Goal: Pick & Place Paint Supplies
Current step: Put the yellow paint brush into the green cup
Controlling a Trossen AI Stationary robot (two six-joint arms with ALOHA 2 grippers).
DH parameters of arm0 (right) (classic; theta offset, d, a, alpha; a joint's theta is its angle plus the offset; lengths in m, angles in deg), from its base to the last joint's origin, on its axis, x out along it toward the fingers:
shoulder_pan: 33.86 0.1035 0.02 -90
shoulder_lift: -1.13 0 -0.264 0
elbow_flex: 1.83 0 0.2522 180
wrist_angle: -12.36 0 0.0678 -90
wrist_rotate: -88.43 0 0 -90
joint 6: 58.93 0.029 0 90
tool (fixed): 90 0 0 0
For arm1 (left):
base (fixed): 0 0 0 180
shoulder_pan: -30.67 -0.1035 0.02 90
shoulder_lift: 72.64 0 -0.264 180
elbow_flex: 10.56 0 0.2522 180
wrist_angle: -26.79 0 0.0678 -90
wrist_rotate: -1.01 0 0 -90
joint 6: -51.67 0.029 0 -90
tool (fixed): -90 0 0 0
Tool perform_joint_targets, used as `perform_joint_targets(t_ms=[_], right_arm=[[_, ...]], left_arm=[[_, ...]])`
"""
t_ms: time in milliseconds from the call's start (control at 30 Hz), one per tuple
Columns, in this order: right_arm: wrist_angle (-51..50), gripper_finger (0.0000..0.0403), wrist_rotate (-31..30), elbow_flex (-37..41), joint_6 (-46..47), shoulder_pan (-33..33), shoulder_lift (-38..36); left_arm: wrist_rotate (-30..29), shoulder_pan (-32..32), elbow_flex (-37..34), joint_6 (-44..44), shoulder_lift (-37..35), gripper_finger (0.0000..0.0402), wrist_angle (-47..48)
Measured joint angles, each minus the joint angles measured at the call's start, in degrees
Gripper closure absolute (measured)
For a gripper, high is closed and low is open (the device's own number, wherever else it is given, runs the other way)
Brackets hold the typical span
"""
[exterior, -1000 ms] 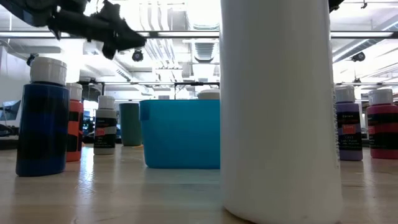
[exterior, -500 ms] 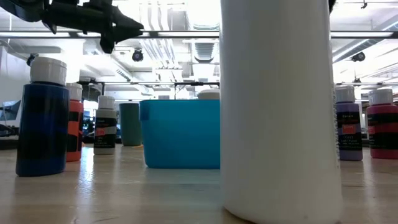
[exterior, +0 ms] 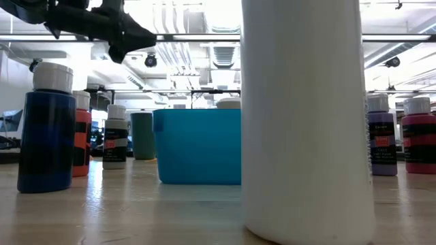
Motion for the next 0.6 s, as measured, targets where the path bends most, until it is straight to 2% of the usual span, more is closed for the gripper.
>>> perform_joint_targets(t_ms=[300,600], right_arm=[[2.49,0.0288,2.42,2.59,-3.86,-6.31,2.52],[3.9,0.0241,2.62,5.83,-5.78,-9.37,6.03]], left_arm=[[-0.04,0.0,-0.09,2.19,0.07,0.0286,1.29],[-0.52,-0.02,-0.11,3.41,0.09,0.0286,1.38]])
